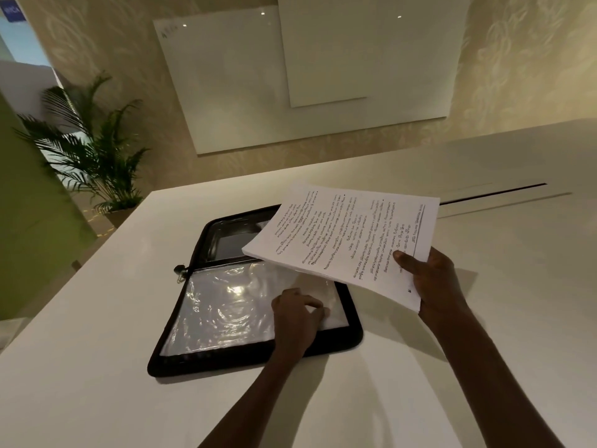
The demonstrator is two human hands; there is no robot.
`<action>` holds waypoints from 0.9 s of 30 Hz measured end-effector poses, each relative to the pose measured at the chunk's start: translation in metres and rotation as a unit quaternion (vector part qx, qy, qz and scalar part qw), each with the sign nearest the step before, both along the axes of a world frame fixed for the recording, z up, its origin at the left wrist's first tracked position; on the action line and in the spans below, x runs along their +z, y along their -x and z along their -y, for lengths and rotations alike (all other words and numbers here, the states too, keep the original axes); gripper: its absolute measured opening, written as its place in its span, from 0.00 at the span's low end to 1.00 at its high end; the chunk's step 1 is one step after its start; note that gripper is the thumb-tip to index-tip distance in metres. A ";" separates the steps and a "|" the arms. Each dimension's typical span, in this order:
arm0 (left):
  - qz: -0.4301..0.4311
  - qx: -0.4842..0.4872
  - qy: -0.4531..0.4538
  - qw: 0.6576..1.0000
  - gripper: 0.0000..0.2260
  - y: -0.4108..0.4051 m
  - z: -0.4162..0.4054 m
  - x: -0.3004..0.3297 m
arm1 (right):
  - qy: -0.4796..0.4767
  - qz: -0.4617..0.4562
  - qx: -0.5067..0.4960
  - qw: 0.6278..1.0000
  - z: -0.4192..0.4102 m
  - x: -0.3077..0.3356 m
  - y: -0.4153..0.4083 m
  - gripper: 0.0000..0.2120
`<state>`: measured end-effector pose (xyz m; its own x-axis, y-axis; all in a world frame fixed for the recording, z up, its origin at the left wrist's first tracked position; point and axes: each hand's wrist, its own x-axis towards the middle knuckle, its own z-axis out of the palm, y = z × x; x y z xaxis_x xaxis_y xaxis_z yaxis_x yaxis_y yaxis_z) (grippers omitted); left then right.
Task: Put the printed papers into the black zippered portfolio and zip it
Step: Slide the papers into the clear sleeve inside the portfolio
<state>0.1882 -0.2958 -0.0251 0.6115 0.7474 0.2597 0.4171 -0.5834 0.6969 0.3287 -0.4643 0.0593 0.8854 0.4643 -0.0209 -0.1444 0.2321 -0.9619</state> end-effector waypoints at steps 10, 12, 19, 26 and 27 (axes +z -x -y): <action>0.131 0.078 0.133 0.979 0.03 0.003 0.006 0.012 | -0.004 -0.020 -0.076 0.997 0.033 0.006 -0.028 0.18; 0.159 0.093 0.160 0.970 0.04 0.002 0.007 0.011 | -0.003 -0.015 -0.093 0.996 0.037 0.006 -0.034 0.17; 0.234 0.122 0.154 0.952 0.05 -0.001 0.016 0.016 | 0.079 0.040 -0.173 0.981 0.044 -0.005 -0.050 0.15; 0.257 0.121 0.120 0.951 0.08 -0.002 0.019 0.022 | 0.135 0.070 -0.212 0.965 0.047 -0.009 -0.050 0.14; 0.257 0.118 0.120 0.952 0.08 -0.003 0.019 0.021 | 0.142 0.074 -0.212 0.964 0.048 -0.009 -0.049 0.14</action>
<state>0.1908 -0.3151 -0.0037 0.2574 0.9237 0.2837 0.0856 -0.3143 0.9455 0.3779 -0.5121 0.0504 0.9974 0.0545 0.0480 0.0499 -0.0352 -0.9981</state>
